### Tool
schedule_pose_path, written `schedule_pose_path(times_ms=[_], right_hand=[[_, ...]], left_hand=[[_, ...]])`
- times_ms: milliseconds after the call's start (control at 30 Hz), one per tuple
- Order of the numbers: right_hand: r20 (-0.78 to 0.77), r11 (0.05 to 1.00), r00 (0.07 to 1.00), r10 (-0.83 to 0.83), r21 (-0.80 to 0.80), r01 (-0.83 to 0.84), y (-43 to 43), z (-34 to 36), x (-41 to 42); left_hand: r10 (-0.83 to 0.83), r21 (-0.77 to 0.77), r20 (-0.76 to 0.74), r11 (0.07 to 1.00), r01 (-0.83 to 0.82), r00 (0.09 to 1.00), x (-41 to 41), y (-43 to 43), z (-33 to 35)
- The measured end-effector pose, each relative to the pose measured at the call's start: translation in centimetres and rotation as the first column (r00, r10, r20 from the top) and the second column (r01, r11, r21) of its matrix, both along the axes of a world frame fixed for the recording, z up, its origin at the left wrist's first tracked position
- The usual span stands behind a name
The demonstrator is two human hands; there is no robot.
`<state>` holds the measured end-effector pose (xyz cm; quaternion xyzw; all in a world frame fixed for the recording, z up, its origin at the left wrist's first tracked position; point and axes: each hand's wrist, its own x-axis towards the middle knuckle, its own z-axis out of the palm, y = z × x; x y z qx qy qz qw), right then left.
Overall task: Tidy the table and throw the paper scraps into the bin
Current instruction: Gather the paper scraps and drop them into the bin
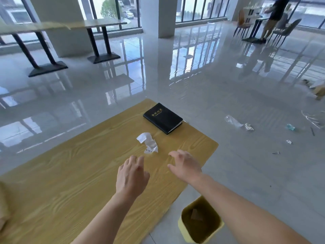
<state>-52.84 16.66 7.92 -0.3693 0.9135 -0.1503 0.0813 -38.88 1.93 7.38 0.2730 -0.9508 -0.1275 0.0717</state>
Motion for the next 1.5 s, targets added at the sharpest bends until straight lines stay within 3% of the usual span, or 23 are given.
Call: schedule_pose_path(times_ms=[233,467,767,967,1233,1500], right_hand=[[0.072,0.998,0.996,0.043,0.049,-0.046,-5.5,-0.7,2.0],[0.129,0.996,0.991,0.019,0.079,-0.029,-8.3,-1.8,-2.4],[0.254,0.999,0.967,-0.025,0.046,0.014,-12.6,-5.9,-8.8],[0.331,0.997,0.941,-0.067,0.058,0.051,-14.0,-8.1,-11.6],[0.389,0.998,0.92,-0.052,0.002,0.055,-15.3,-10.4,-12.2],[0.43,0.996,0.902,-0.031,-0.059,0.062,-14.8,-11.3,-12.8]], left_hand=[[0.08,0.052,-0.015,0.995,-0.079,0.997,3.2,-6.0,-0.2],[0.135,0.103,0.013,0.985,-0.135,0.991,1.8,-7.7,-1.9],[0.229,0.21,-0.023,0.953,-0.219,0.973,-8.2,-10.6,-4.3],[0.279,0.302,0.089,0.907,-0.293,0.956,-15.6,-12.1,-6.4],[0.401,0.157,0.323,0.87,-0.467,0.857,-20.4,-12.8,-9.1],[0.441,0.19,0.23,0.854,-0.484,0.868,-20.9,-13.4,-10.0]])
